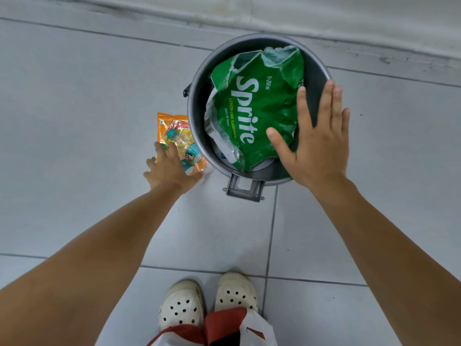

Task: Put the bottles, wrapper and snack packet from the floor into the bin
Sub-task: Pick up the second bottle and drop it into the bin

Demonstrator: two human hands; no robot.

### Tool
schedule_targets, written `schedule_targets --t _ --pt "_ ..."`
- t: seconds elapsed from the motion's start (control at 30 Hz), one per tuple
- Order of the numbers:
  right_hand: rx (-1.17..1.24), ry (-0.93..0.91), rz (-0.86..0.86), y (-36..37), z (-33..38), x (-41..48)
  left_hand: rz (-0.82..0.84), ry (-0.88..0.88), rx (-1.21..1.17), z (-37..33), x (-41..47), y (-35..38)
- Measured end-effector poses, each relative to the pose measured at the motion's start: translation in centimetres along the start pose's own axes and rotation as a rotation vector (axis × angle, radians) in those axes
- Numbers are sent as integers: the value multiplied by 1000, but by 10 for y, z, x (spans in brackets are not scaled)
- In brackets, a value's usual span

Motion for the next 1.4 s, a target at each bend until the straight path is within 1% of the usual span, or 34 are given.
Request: schedule_targets --t 0.07,0.2,0.27,0.33,0.5,0.6,0.63,0.67,0.73,0.8,0.83,0.9,1.0,1.07,1.17,1.23,1.27,1.33,1.37,1.4 --pt "7 1 -2 0 -1 0 -7 -31 -88 -3 -2 0" --pt "6 0 5 1 0 0 -11 -132 -337 -3 -6 6" --pt "12 4 5 1 0 0 -45 -163 -448 0 -7 5" --pt "13 7 5 0 -1 0 -108 -197 -581 7 -9 -5" --pt "11 16 38 2 -1 0 -235 -375 -821 39 -15 -33" --pt "27 17 50 2 -1 0 -418 -492 -1082 54 -41 -75" --pt "32 20 57 2 -2 1 -493 -472 -1166 54 -49 -95" --pt "39 23 61 2 -2 1 -558 -407 -1240 49 -58 -116" --pt "65 25 52 -2 -2 1 -654 -181 -1324 31 -77 -161" --pt "88 19 45 -3 0 1 -682 26 -1316 4 -93 -190" --pt "96 15 42 -5 0 0 -669 93 -1297 -10 -100 -198" --pt "109 11 29 -7 1 0 -591 165 -1236 -42 -106 -198" --pt "120 7 14 -8 0 -1 -457 199 -1087 -76 -106 -180" --pt "124 1 12 -7 1 -1 -496 229 -995 -77 -104 -174" --pt "127 -8 2 -6 1 -1 -641 260 -893 -62 -97 -174" --pt "131 -14 -4 -6 1 -1 -722 204 -902 -46 -85 -170" --pt "131 -15 -7 -6 1 -1 -730 118 -959 -34 -76 -163" --pt "126 -16 -12 -6 1 -1 -668 -108 -1088 -11 -53 -137" --pt "120 -15 -13 -6 1 -1 -613 -190 -1085 -3 -40 -122" --pt "115 -15 -14 -6 0 0 -546 -236 -997 2 -28 -107"
Point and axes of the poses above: each hand's wrist, its own x-axis towards the middle knuckle, its own y-axis out of the palm, z = x × y, the point moved 9 cm from there along x, towards the middle knuckle, and after that the axes turned 7 degrees about x, right-handed, at the moved point
